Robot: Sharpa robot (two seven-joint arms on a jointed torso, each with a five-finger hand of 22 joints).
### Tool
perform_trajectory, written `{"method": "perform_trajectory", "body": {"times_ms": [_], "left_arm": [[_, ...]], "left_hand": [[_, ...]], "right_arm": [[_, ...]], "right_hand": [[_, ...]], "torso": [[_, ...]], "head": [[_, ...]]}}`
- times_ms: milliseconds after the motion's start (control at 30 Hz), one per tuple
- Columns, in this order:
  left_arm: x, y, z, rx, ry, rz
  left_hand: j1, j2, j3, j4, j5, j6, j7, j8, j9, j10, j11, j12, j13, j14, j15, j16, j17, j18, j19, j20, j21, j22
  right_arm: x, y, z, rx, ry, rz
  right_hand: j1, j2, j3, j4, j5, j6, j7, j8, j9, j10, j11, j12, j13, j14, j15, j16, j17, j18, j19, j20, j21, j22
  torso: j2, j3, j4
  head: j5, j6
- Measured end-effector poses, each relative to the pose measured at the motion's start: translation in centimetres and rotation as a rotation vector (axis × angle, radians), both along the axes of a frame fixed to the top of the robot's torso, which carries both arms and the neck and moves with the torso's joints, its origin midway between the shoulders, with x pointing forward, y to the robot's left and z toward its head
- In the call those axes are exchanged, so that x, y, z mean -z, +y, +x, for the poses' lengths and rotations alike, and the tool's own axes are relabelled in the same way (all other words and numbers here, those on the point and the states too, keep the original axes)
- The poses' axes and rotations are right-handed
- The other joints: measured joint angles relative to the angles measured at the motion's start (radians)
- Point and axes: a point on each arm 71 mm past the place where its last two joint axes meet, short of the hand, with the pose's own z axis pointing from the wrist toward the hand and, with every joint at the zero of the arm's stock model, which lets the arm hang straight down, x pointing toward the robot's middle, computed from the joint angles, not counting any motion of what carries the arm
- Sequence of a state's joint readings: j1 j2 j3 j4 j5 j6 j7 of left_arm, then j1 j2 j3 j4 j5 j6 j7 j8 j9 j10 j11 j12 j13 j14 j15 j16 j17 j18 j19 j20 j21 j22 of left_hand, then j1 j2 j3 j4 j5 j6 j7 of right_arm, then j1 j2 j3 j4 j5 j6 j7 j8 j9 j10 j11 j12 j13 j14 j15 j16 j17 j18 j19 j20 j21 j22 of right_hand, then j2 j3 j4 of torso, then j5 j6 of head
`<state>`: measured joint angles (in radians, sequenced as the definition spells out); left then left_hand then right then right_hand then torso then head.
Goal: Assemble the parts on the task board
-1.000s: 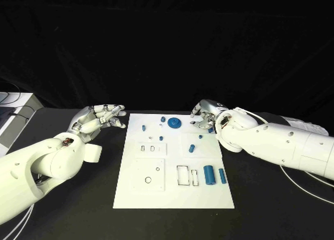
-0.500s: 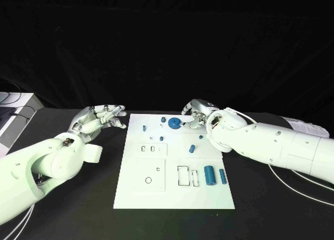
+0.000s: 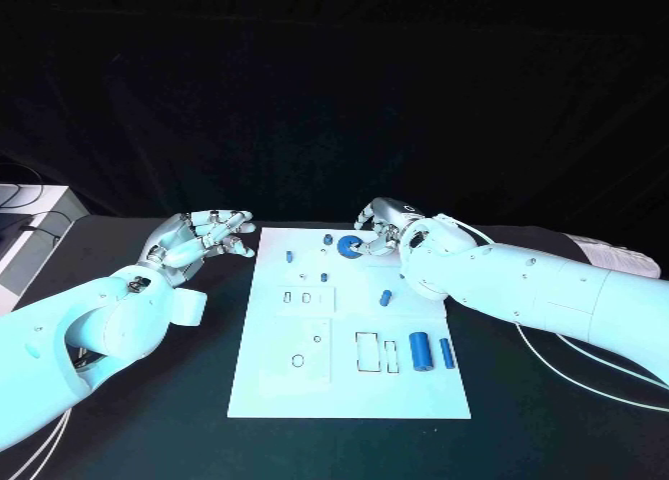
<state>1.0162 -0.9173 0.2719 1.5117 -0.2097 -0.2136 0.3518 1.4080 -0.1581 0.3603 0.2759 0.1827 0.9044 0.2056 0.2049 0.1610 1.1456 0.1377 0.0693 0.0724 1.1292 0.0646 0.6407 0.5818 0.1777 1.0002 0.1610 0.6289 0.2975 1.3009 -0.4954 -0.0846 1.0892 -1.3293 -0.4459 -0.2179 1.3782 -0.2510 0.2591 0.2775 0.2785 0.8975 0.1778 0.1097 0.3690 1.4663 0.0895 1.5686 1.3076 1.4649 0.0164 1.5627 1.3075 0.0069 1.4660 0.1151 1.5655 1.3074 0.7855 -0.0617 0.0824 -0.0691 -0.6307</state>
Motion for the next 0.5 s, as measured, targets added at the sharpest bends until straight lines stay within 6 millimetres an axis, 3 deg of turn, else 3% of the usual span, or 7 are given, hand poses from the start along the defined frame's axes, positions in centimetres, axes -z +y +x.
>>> {"method": "perform_trajectory", "body": {"times_ms": [500], "left_arm": [[0.02,-0.09,0.02,0.001,0.0,0.0]], "left_hand": [[0.0,0.0,0.0,0.0,0.0,0.0,0.0,0.0,0.0,0.0,0.0,0.0,0.0,0.0,0.0,0.0,0.0,0.0,0.0,0.0,0.0,0.0]], "right_arm": [[0.96,0.22,0.45,0.001,0.048,-0.014]], "right_hand": [[0.007,0.007,-0.007,0.001,0.0,0.0,0.0,0.0,0.001,0.0,0.0,0.0,0.0,0.0,0.0,0.0,0.0,0.0,0.0,0.0,0.0,0.0]], "torso": [[0.0,0.0005,-0.001]], "head": [[0.006,-0.009]]}}
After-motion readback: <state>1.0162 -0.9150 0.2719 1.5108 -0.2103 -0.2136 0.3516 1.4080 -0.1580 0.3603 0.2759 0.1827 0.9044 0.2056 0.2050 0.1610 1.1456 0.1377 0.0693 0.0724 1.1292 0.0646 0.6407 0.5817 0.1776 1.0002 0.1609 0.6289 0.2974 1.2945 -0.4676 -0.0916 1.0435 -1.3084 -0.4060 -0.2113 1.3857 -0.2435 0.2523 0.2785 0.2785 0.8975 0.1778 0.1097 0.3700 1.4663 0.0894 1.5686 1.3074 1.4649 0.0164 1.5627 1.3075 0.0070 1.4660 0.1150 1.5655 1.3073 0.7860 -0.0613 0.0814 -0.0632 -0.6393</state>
